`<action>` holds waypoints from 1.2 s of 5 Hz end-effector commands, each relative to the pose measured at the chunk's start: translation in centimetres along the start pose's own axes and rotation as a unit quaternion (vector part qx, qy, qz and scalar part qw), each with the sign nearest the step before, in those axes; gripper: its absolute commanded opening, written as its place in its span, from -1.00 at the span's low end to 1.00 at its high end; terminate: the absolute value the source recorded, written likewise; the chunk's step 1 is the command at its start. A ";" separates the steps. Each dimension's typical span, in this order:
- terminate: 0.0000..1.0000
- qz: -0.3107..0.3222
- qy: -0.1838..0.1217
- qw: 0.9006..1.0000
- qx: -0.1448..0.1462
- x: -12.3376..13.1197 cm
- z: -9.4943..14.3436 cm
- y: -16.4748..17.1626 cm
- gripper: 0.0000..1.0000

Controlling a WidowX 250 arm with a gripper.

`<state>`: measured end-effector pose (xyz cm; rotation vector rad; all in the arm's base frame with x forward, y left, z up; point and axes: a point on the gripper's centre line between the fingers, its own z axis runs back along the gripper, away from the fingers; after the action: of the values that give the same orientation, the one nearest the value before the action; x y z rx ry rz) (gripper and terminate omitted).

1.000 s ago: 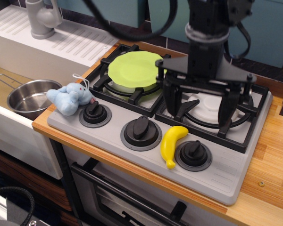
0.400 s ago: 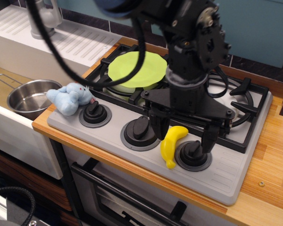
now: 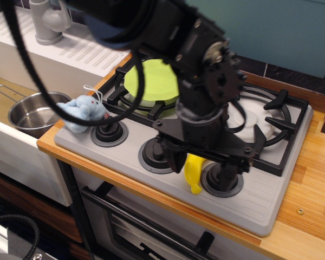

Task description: End effector reaching banana

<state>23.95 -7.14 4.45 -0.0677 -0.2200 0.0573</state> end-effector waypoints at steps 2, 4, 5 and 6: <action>-1.00 -0.002 -0.047 0.999 -0.023 0.4 -1.9 0.7 1.00; -1.00 -0.014 -0.060 0.998 -0.025 0.0 -3.0 1.2 1.00; -1.00 -0.015 -0.063 0.998 -0.025 -0.2 -3.2 1.4 1.00; -1.00 -0.018 -0.061 0.998 -0.019 -0.5 -2.7 1.3 1.00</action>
<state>24.24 -6.53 1.87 -0.1056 -0.3673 -0.0013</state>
